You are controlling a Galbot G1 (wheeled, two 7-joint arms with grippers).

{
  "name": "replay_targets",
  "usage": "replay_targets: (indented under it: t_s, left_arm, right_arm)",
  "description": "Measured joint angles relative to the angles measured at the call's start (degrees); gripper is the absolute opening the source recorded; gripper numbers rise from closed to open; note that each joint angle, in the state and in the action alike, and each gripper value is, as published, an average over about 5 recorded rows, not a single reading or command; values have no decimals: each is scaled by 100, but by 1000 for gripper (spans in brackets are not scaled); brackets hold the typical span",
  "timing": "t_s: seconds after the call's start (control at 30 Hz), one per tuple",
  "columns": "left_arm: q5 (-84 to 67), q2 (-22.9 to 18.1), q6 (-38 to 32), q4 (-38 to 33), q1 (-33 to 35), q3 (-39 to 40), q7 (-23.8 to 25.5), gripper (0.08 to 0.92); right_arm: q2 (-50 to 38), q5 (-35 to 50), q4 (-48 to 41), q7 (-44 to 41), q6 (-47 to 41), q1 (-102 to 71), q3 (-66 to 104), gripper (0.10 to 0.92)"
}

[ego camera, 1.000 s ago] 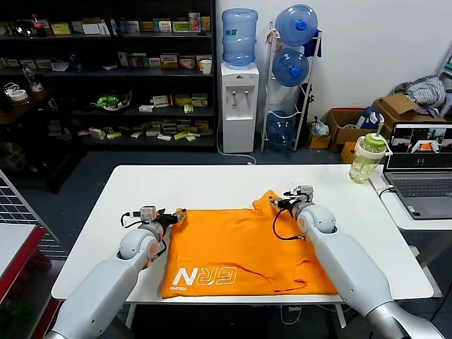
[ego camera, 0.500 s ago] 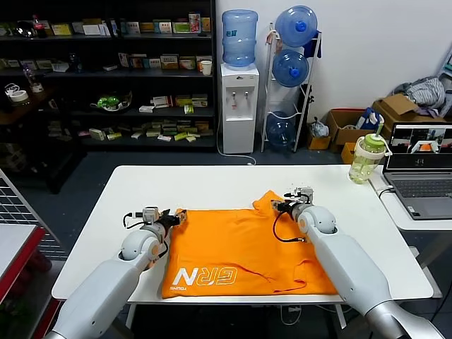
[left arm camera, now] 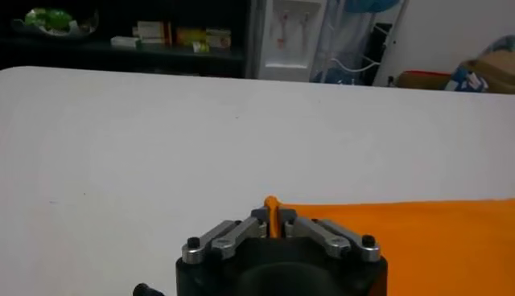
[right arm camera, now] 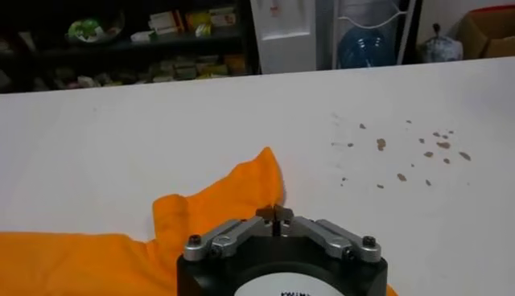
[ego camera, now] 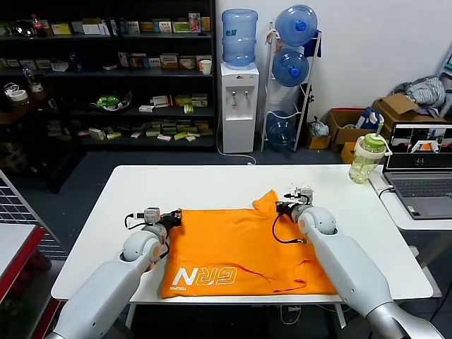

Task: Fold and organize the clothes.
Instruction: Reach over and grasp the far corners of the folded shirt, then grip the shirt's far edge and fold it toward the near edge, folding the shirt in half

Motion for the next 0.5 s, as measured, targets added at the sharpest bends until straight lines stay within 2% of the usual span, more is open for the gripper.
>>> replay_targets:
  t_s: [0.1,0.5]
  left_arm:
    - [26,1,-40,-31,24,-18,-8,94]
    - [24,224,-130,-705,357,-266,-177,94]
  right_arm:
    - [-41,30,108,-16,105,-50,38,124]
    - [-475,407,1097,231,197,-589,357,124]
